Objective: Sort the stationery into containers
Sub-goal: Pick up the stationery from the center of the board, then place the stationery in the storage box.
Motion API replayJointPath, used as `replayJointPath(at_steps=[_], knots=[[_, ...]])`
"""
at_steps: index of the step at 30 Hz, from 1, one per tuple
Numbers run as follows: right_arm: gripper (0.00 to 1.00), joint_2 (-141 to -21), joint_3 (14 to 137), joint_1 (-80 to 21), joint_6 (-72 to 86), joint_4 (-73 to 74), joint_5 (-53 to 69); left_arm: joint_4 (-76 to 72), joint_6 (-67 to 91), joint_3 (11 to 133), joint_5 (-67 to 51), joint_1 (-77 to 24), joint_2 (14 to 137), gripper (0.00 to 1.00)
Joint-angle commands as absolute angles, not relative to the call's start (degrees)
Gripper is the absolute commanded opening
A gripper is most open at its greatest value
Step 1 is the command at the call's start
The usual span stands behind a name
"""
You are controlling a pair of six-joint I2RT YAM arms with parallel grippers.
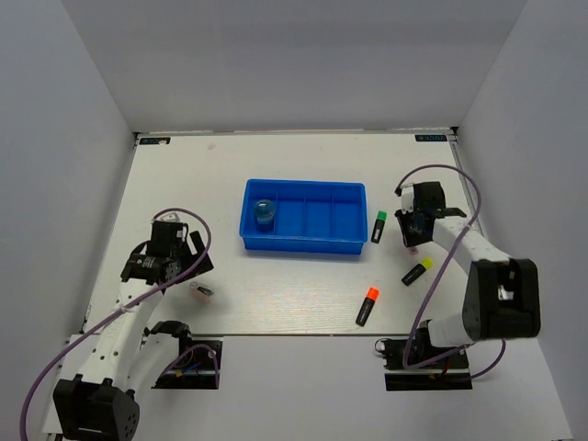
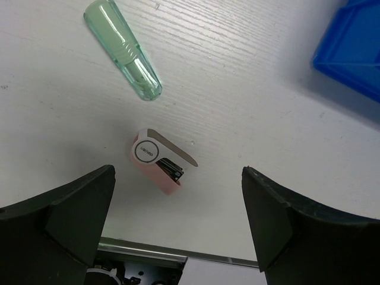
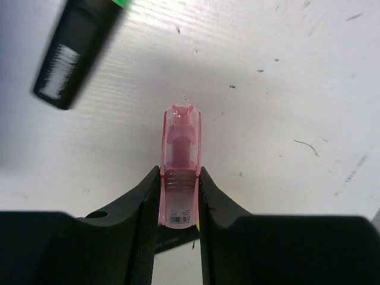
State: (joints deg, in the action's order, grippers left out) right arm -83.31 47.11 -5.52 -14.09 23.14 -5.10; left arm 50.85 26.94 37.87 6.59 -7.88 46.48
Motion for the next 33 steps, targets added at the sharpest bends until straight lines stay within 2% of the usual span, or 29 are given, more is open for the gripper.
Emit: replayJointPath(at_steps=[1, 4, 7, 10, 16, 20, 23, 25, 26, 29, 33], knots=[[0.0, -74.83, 50.44, -5.71, -15.21, 26.71, -2.12, 52.55, 28.82, 38.84, 6.76, -6.34, 47.89, 0.96], [0.0, -70.67, 51.85, -5.89, -16.0, 27.95, 2.36, 54.05, 31.28, 39.2, 6.94, -5.19, 48.95, 0.93], [0.0, -68.29, 55.45, -6.59, -15.3, 30.32, 13.14, 54.23, 33.83, 39.2, 5.98, -3.96, 50.36, 0.9], [0.0, -71.27, 60.88, -9.48, -13.19, 32.16, 23.51, 53.53, 35.77, 38.94, 4.05, -3.17, 51.58, 0.9], [0.0, -88.12, 74.78, -20.18, -3.01, 32.17, 35.24, 52.82, 37.35, 39.02, 2.63, -3.16, 52.12, 0.89], [0.0, -98.94, 89.07, -27.75, 4.99, 31.55, 33.32, 52.21, 37.35, 40.25, 6.76, -2.55, 54.21, 0.89], [0.0, -106.07, 94.54, -30.83, 12.64, 28.06, 29.28, 52.91, 37.88, 43.14, 6.77, -0.44, 59.57, 0.89], [0.0, -110.19, 95.88, -31.9, 18.0, 26.81, 27.96, 52.3, 37.45, 44.64, 6.68, 2.1, 62.56, 0.87], [0.0, -112.04, 97.98, -32.95, 20.19, 25.5, 24.47, 51.42, 37.27, 44.74, 6.77, 2.63, 63.36, 0.82], [0.0, -117.05, 103.07, -34.18, 24.08, 28.54, 17.95, 50.01, 36.48, 45.79, 5.64, 4.65, 66.7, 0.74], [0.0, -120.5, 104.07, -34.72, 24.08, 31.38, 13.27, 48.52, 35.86, 45.97, 4.83, 5.1, 71.09, 0.77]])
